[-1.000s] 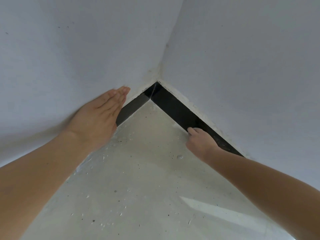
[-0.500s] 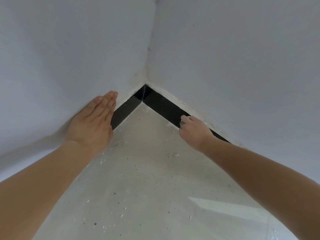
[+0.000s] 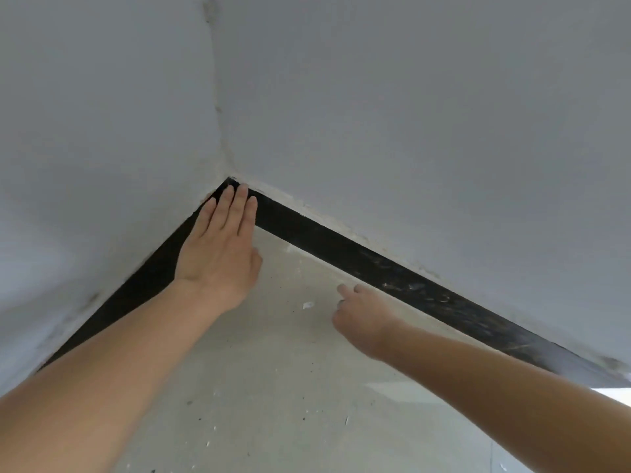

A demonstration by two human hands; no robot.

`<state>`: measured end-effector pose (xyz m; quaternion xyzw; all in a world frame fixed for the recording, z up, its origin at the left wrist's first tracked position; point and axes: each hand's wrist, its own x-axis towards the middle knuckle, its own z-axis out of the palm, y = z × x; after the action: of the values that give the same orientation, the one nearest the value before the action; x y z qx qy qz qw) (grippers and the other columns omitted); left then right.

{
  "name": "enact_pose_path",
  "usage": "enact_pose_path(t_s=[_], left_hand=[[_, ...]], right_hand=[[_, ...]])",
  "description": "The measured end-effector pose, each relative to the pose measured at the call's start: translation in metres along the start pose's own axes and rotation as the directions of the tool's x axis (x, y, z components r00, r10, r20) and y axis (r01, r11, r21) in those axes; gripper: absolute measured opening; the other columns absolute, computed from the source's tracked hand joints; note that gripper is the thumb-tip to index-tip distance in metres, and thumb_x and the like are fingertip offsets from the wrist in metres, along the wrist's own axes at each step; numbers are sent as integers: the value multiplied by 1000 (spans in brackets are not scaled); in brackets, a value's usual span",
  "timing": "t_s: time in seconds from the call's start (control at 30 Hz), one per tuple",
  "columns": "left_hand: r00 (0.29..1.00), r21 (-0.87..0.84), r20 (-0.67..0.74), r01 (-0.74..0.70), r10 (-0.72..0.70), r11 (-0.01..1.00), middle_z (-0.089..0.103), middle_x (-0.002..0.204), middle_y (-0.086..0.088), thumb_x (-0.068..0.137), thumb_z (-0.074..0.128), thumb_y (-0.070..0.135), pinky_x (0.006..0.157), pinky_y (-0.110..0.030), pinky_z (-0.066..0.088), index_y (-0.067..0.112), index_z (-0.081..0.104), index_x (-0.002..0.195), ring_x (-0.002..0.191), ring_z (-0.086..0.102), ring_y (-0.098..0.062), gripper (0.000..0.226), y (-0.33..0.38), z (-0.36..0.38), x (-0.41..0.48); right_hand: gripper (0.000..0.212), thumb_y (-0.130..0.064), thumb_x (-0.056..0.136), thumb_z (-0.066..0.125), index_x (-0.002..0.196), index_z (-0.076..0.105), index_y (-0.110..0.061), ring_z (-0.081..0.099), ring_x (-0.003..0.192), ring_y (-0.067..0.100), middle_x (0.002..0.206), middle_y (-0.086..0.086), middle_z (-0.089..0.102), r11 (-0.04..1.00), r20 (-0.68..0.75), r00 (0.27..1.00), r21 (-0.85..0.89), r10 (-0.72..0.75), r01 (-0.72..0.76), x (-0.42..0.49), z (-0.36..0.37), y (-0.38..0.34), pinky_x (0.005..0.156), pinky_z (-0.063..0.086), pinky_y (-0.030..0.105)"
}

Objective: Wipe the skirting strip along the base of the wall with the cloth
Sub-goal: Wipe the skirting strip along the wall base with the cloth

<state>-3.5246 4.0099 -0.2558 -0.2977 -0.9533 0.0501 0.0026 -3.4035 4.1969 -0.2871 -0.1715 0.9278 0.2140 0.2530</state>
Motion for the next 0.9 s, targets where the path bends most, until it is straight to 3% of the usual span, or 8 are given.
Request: enact_pose_path(t_s=[0.13, 0.23, 0.33, 0.43, 0.57, 0.7, 0.83, 0.9], left_hand=[[943, -135, -318, -149, 99, 980, -17, 158, -14, 97, 32, 27, 119, -40, 3, 5, -8, 151, 147, -9, -27, 71, 27, -22, 27], [876, -134, -467, -203, 119, 970, -5, 159, -17, 92, 44, 16, 119, -43, 11, 4, 2, 153, 147, -1, -30, 75, 29, -29, 50], [896, -108, -424, -199, 135, 974, -5, 159, -17, 92, 43, 17, 119, -43, 10, 9, -2, 153, 148, -2, -30, 77, 27, -27, 64], [931, -131, -348, -161, 107, 978, -13, 159, -15, 93, 40, 21, 120, -41, 6, 13, -8, 153, 147, -8, -27, 77, 32, -17, 69], [944, -173, -322, -125, 64, 977, -19, 157, -18, 94, 40, 25, 120, -42, 4, 11, -13, 152, 146, -13, -28, 80, 43, -13, 73], [953, -199, -301, -106, 42, 974, -21, 156, -19, 95, 40, 26, 119, -43, 4, 10, -12, 152, 146, -13, -29, 79, 47, -16, 72], [963, -237, -266, -98, 32, 966, -24, 155, -17, 96, 37, 27, 120, -41, 2, 9, -11, 152, 146, -16, -27, 76, 52, -25, 70], [970, -243, -241, -93, 33, 966, -26, 155, -18, 97, 36, 28, 120, -41, 1, 8, -12, 152, 146, -17, -27, 76, 53, -28, 70]], right_hand=[[22, -4, 89, 49, 96, 68, -13, 42, 110, 26, 96, 2, 67, 998, -115, 992, -25, -57, 54, 4, 5, 1, 79, 37, 33], [36, -6, 92, 33, 103, 67, -8, 43, 111, 27, 102, 4, 66, 990, -235, 968, -124, -88, 60, 16, 3, 21, 91, 40, 36], [24, -5, 89, 51, 105, 68, -7, 45, 113, 27, 103, 5, 68, 975, -255, 961, -217, -106, 50, 28, -1, 48, 99, 39, 36], [11, -10, 68, 73, 78, 76, -15, 59, 101, 18, 79, -4, 72, 955, -231, 969, -296, -90, 18, 27, 3, 69, 86, 46, 24], [8, -7, 60, 74, 62, 73, -14, 63, 91, 19, 67, -1, 68, 960, -230, 973, -269, 14, -77, 4, 32, 72, 77, 49, 23], [11, -7, 73, 69, 81, 76, -9, 55, 100, 27, 81, 5, 70, 956, -80, 993, -277, 82, -101, -31, 47, 68, 84, 48, 30], [19, -9, 86, 64, 105, 67, -10, 46, 107, 30, 105, 11, 65, 980, 249, 948, -83, 196, -181, -54, 54, 60, 82, 46, 37], [18, -9, 88, 61, 104, 66, -11, 46, 108, 29, 107, 12, 64, 990, 244, 960, -18, 139, -139, -52, 50, 55, 82, 43, 36]])
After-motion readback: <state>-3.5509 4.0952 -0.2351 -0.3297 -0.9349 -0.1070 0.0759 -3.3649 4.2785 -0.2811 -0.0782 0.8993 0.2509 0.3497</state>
